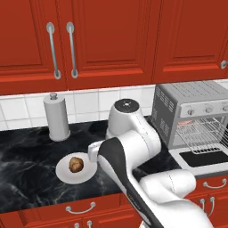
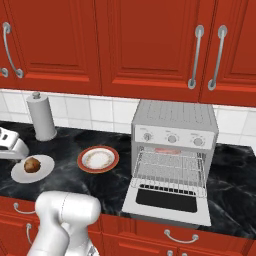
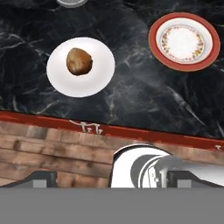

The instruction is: Open the toaster oven door. Place the bread on the top rack in the toaster oven and place the steak on the bottom rack.

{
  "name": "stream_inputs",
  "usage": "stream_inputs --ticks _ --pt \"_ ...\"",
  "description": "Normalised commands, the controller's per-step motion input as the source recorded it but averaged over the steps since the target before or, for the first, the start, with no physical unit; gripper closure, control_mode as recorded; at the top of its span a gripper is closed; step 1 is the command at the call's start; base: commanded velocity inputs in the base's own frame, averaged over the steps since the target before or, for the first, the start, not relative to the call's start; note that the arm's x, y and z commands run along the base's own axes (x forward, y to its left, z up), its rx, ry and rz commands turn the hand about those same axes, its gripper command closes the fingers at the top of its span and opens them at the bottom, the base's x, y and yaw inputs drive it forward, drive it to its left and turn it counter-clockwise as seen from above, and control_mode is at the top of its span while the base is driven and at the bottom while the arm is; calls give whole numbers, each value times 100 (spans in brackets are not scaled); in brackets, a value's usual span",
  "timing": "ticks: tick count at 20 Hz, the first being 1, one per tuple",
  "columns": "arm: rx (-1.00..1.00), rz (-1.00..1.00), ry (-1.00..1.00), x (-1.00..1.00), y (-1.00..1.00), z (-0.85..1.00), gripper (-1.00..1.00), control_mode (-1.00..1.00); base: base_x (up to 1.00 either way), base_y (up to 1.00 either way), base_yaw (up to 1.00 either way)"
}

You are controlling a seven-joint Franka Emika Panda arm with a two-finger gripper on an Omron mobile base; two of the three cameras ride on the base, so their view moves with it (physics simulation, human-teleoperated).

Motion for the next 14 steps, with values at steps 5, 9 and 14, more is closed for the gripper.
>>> stream_inputs --ticks 5,9,14 --pt "11 -2 -1 34 47 -21 -100 -100 0 0 0" --pt "3 -1 0 33 43 -21 -100 -100 0 0 0" --pt "0 -10 0 29 31 -23 -100 -100 0 0 0"
